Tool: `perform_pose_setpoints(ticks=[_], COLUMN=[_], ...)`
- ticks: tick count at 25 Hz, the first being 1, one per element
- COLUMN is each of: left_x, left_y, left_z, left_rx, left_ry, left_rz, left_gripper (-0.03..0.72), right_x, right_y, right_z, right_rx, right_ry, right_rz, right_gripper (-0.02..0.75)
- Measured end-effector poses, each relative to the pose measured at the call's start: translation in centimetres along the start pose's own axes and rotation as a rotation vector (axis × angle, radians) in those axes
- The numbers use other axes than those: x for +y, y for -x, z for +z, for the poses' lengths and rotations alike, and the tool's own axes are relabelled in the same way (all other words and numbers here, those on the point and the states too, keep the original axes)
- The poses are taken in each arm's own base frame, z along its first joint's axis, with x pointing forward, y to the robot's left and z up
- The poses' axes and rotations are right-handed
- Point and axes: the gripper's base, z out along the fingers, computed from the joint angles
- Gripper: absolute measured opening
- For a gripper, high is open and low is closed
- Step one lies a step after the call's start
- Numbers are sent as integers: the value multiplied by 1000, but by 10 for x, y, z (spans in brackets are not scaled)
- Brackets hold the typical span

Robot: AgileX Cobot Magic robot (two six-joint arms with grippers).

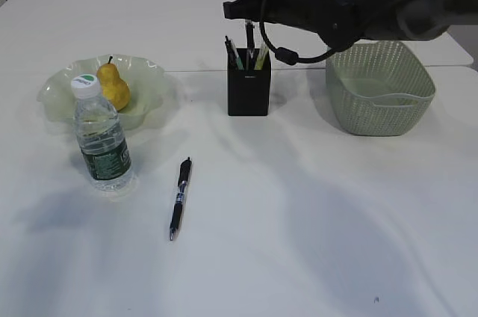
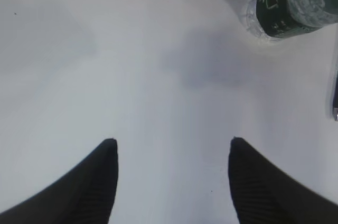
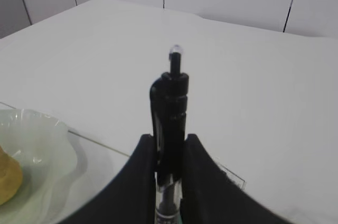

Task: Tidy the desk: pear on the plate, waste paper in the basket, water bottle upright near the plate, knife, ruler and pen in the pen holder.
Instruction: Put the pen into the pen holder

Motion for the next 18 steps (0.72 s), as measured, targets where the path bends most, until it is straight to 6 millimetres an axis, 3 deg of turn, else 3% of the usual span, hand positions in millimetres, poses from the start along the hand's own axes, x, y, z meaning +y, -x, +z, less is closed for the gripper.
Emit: perform_pose_setpoints(ticks=[5, 18], left_x=[0, 1], left_y=[0, 1], left_z=[0, 0], left_rx=[0, -7], left_ry=[2, 16], left_rz=[1, 12], left_gripper=[465, 465], right_x=[-2, -14], right_y=[-3, -49], right_z=[17, 37], right_rx=[-30, 51], right_ry=[-2, -19], right_rz=[0, 8], right_gripper=[81, 93])
